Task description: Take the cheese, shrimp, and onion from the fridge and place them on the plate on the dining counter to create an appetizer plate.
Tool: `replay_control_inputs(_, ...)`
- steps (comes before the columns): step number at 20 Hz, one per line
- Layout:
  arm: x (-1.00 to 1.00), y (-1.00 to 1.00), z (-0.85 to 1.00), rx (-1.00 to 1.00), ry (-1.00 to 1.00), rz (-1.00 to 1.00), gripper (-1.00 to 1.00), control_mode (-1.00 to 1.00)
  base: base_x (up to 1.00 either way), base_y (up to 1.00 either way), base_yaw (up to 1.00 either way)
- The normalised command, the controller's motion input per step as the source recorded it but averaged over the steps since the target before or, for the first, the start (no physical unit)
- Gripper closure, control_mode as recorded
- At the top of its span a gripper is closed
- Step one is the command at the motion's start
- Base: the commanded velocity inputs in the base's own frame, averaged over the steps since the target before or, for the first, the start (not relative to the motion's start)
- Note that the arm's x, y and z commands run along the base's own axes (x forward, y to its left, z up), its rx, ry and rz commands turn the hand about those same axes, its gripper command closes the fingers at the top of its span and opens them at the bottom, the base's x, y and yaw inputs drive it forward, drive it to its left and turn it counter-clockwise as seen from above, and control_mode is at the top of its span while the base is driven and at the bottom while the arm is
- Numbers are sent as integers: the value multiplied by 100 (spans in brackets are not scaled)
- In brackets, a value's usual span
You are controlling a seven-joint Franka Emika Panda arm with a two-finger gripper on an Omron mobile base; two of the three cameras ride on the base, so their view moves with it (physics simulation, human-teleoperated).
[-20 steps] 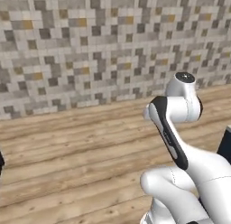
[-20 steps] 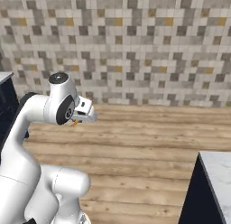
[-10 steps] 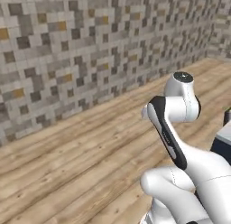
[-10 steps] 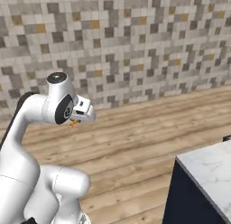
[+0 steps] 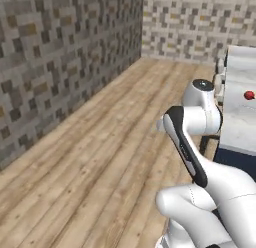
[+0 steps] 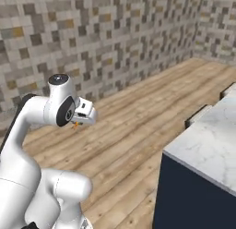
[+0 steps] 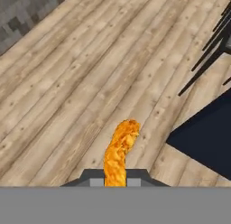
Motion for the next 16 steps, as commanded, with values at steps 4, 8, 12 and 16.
replay_control_inputs(4,0,0,0,0,0,0,100,100,2,78,-66)
replay_control_inputs(8,0,0,0,0,0,0,100,100,0,79,-65)
replay_control_inputs(12,0,0,0,0,0,0,100,100,0,90,-61)
replay_control_inputs(16,0,0,0,0,0,0,100,100,0,98,-58)
